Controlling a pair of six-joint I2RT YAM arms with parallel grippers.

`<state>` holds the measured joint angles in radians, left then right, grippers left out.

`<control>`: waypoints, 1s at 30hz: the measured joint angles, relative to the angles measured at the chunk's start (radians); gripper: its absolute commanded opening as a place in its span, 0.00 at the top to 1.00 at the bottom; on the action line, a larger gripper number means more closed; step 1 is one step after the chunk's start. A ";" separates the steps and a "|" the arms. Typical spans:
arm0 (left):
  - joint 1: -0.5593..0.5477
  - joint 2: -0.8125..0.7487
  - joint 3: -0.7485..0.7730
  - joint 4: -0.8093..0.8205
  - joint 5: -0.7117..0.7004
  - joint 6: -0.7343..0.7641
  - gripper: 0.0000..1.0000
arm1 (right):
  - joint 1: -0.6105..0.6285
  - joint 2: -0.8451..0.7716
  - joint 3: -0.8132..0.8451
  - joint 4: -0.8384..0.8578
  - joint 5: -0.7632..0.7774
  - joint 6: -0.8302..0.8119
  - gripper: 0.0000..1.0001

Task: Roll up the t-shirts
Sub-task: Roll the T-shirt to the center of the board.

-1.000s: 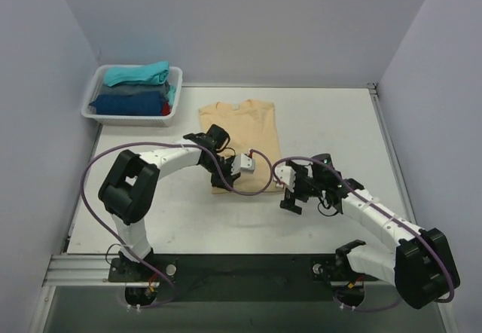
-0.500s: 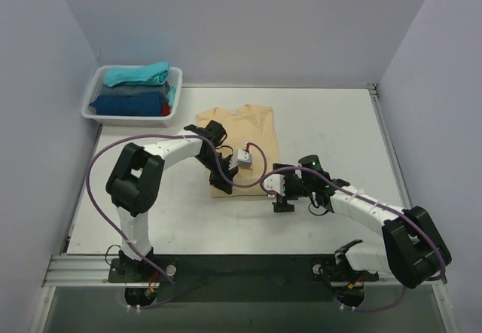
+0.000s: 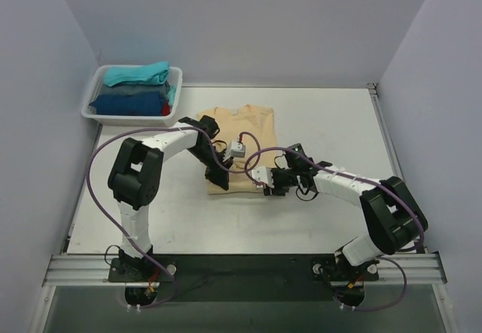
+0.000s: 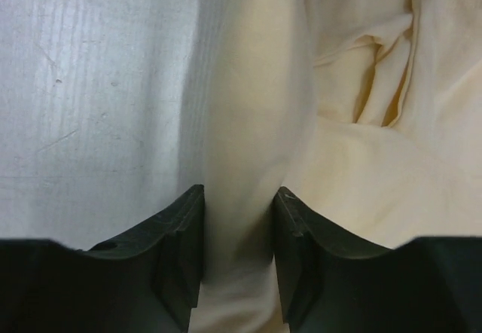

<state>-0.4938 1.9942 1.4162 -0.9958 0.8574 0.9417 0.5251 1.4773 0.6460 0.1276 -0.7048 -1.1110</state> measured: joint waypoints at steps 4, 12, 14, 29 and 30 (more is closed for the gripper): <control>0.036 0.002 0.020 -0.035 0.022 0.007 1.00 | -0.001 0.057 0.113 -0.100 0.005 0.000 0.83; 0.073 0.007 0.040 -0.112 0.080 -0.003 1.00 | -0.029 0.151 0.369 -0.422 -0.056 0.039 0.92; 0.075 0.022 0.059 -0.153 0.095 -0.006 1.00 | -0.040 0.204 0.458 -0.532 -0.084 0.058 0.94; 0.094 0.200 0.159 -0.307 0.171 -0.053 1.00 | -0.098 0.388 0.625 -0.888 -0.264 0.205 1.00; 0.097 0.205 0.159 -0.307 0.171 -0.064 1.00 | -0.101 0.410 0.637 -0.904 -0.275 0.212 1.00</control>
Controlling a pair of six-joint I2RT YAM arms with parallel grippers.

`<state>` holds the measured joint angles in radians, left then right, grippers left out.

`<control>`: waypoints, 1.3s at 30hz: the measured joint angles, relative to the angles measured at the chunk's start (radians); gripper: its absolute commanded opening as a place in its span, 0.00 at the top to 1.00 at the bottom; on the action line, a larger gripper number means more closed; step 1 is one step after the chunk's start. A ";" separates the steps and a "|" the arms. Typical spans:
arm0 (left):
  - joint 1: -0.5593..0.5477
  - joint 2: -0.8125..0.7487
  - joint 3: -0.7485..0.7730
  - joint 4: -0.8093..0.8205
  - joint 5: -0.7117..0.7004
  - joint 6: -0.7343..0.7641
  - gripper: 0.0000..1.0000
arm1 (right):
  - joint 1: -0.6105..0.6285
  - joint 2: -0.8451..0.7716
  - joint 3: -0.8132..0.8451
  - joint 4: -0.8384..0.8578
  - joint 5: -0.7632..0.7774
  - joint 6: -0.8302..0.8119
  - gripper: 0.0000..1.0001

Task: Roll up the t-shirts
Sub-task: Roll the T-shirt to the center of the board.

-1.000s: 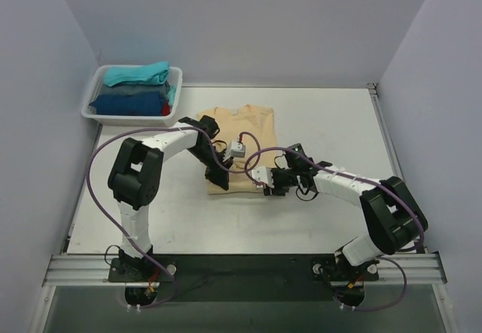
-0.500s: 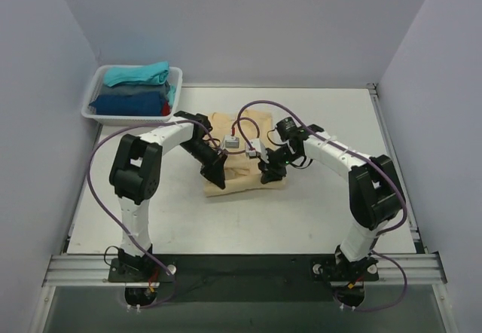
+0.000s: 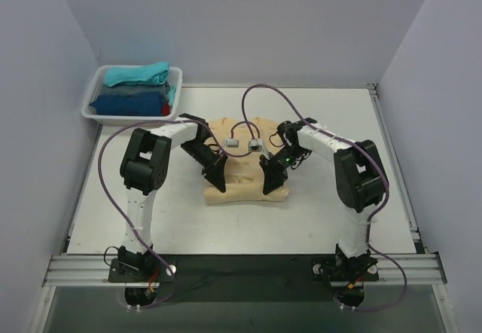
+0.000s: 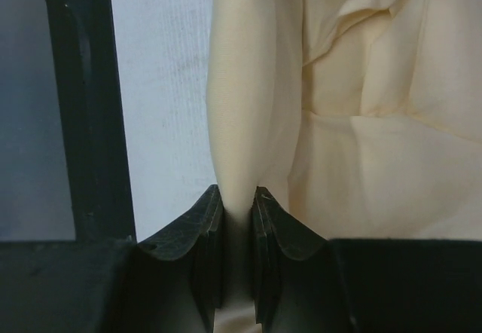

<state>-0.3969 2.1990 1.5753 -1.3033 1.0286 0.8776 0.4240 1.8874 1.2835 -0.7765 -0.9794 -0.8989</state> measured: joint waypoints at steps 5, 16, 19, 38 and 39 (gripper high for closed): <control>0.018 0.049 0.005 -0.003 0.002 -0.085 1.00 | -0.024 0.128 0.078 -0.070 -0.062 0.049 1.00; 0.021 0.161 0.154 -0.008 -0.001 -0.210 1.00 | -0.083 0.220 0.119 -0.132 -0.095 0.098 1.00; 0.022 0.167 0.154 -0.007 -0.012 -0.225 1.00 | -0.083 0.268 0.155 -0.147 -0.091 0.132 1.00; 0.131 -0.401 -0.130 0.372 -0.246 -0.323 0.46 | -0.083 0.427 0.310 -0.242 0.008 0.357 1.00; 0.101 -0.487 -0.191 0.435 -0.291 -0.312 0.42 | -0.083 0.433 0.318 -0.249 0.012 0.361 1.00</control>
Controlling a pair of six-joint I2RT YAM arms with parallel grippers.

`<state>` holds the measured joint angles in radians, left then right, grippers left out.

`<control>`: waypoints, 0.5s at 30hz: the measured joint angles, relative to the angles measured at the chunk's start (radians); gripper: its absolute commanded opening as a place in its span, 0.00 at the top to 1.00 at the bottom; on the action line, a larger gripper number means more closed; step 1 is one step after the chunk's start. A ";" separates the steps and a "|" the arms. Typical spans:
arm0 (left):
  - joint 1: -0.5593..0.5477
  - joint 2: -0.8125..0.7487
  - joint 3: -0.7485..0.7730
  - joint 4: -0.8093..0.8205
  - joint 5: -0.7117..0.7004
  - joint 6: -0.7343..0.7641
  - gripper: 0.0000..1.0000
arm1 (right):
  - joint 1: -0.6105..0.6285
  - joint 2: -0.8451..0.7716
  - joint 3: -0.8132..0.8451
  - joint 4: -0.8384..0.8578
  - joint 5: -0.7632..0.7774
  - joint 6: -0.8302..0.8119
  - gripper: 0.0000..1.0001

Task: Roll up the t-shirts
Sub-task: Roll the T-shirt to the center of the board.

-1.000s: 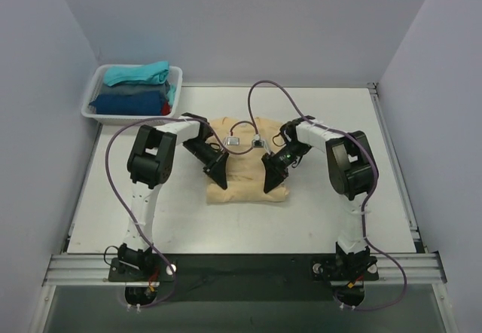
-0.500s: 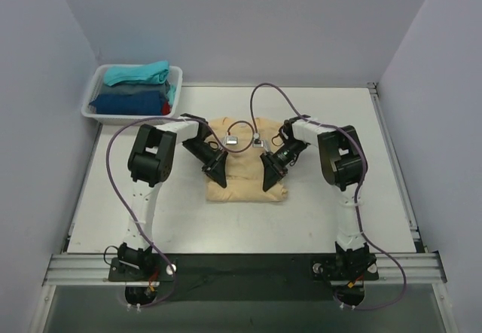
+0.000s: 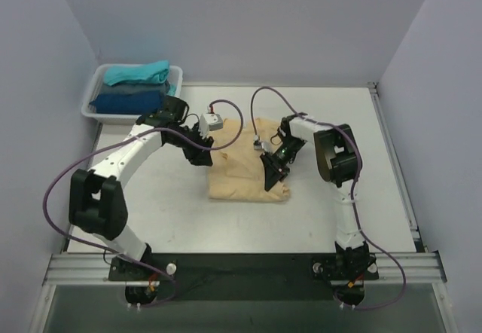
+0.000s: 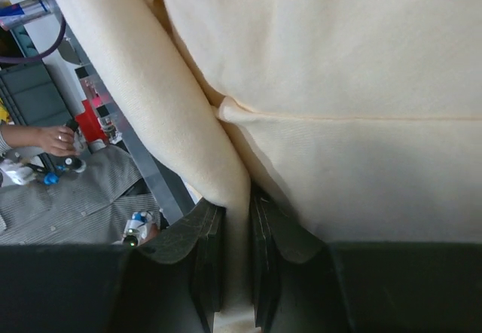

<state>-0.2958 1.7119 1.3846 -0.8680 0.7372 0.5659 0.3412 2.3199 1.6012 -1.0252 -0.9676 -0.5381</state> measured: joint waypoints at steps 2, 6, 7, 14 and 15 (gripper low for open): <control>-0.114 -0.185 -0.164 0.142 -0.113 0.029 0.34 | 0.001 0.014 0.014 -0.012 0.003 0.011 1.00; -0.447 -0.428 -0.544 0.492 -0.352 0.105 0.29 | 0.000 0.047 0.048 -0.047 0.002 0.023 1.00; -0.505 -0.453 -0.642 0.592 -0.411 0.127 0.29 | 0.000 0.051 0.053 -0.055 0.002 0.023 1.00; -0.621 -0.447 -0.958 1.026 -0.711 0.275 0.28 | 0.000 0.110 0.118 -0.129 -0.005 0.026 1.00; -0.626 -0.444 -0.965 1.067 -0.727 0.290 0.28 | 0.000 0.118 0.126 -0.139 -0.010 0.025 1.00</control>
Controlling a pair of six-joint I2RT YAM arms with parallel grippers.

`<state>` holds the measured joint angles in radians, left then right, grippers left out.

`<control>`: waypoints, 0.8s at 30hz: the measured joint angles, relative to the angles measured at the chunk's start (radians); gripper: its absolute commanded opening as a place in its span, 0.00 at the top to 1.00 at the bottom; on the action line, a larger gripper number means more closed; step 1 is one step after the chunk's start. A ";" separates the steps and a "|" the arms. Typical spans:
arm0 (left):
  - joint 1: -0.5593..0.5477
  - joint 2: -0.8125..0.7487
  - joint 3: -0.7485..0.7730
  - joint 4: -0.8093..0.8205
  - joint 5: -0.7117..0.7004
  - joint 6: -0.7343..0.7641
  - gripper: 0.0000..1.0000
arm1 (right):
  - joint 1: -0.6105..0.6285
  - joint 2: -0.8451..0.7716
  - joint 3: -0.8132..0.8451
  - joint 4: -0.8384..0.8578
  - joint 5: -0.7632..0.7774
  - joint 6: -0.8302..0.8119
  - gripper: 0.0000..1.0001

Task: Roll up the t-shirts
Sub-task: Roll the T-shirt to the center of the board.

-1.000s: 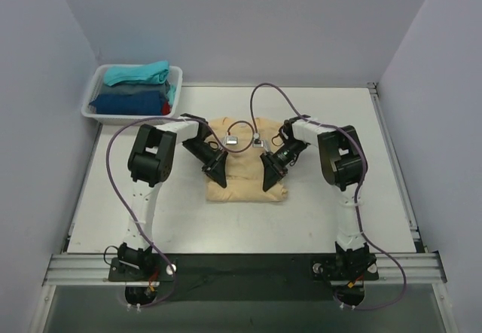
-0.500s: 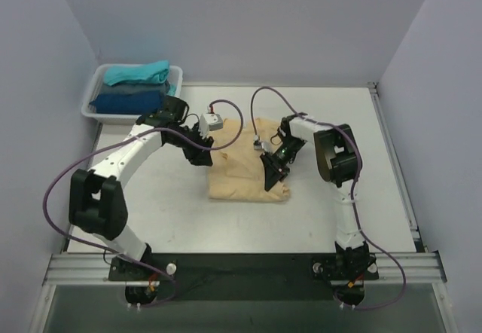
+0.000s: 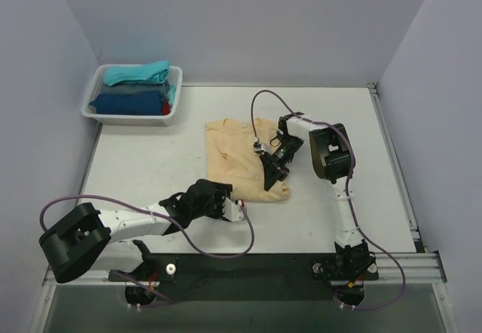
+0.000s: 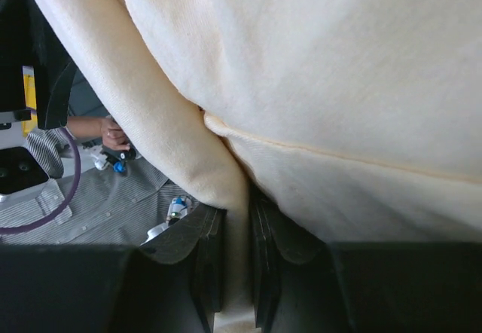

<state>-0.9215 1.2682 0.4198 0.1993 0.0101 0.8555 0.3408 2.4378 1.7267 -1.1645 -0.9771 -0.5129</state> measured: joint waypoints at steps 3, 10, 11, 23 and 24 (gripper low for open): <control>-0.014 0.022 -0.014 0.122 -0.043 0.053 0.28 | 0.000 0.010 0.007 -0.016 -0.010 -0.012 1.00; -0.027 0.077 -0.050 0.233 -0.063 0.136 0.33 | -0.001 0.015 0.018 -0.028 -0.008 -0.018 1.00; -0.027 0.081 -0.056 0.238 -0.063 0.145 0.34 | -0.002 0.016 0.019 -0.029 -0.008 -0.018 1.00; -0.029 0.161 -0.093 0.344 -0.088 0.185 0.39 | -0.010 0.044 0.057 -0.068 -0.019 -0.043 1.00; -0.032 0.183 -0.093 0.379 -0.095 0.190 0.51 | -0.011 0.045 0.058 -0.069 -0.019 -0.045 1.00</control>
<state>-0.9531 1.4509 0.3267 0.5785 -0.0853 1.0458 0.3302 2.4832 1.7847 -1.2335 -0.9962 -0.5575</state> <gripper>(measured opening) 0.620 0.169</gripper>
